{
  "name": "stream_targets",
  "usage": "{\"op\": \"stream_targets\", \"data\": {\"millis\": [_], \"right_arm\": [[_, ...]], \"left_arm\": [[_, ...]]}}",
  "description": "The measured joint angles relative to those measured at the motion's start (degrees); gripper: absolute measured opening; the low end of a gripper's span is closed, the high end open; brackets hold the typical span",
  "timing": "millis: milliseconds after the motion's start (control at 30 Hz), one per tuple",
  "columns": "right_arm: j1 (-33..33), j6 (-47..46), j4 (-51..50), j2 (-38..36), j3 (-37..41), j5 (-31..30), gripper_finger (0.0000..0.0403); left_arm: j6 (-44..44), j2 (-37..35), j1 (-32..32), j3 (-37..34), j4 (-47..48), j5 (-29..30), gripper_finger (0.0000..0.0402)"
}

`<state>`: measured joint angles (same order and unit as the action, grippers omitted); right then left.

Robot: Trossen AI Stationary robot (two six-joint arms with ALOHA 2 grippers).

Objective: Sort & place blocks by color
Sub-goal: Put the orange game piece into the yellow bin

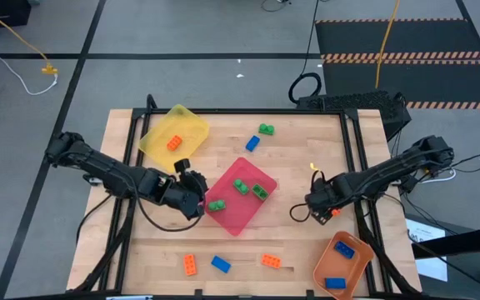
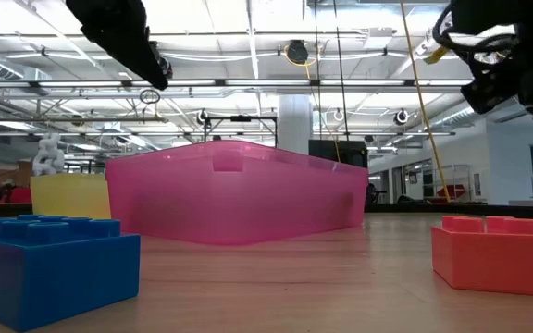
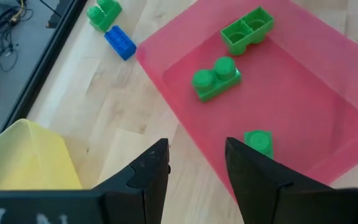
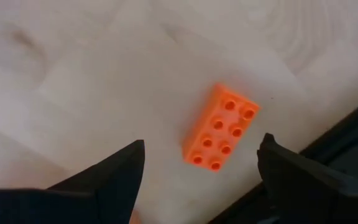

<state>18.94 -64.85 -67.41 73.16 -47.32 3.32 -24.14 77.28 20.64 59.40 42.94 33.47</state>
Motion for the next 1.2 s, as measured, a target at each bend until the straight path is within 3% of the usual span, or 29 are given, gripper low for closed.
{"op": "stream_targets", "data": {"millis": [233, 667, 900, 1133, 1200], "right_arm": [[0.0, -2.6, 3.3, 0.1, 5.2, 4.3, 0.0297], [0.0, -3.3, 12.1, -1.2, 12.4, 5.9, 0.028], [0.0, -2.5, 14.0, -1.3, 14.7, 6.2, 0.0231], [0.0, 4.0, 15.8, -1.2, 14.8, 6.4, 0.0127], [-0.2, 7.0, 15.9, -1.4, 14.8, 6.4, 0.0122]], "left_arm": [[0.1, 0.0, 0.1, 0.0, 0.1, 0.0, 0.0159], [-0.1, 0.0, 0.0, 0.0, 0.1, -0.1, 0.0159], [-0.1, 0.0, 0.0, 0.0, 0.1, -0.1, 0.0159], [1.1, 0.0, -1.2, 0.0, 0.0, 0.1, 0.0159], [2.8, 0.0, -2.0, 0.0, -0.6, 0.2, 0.0159]]}}
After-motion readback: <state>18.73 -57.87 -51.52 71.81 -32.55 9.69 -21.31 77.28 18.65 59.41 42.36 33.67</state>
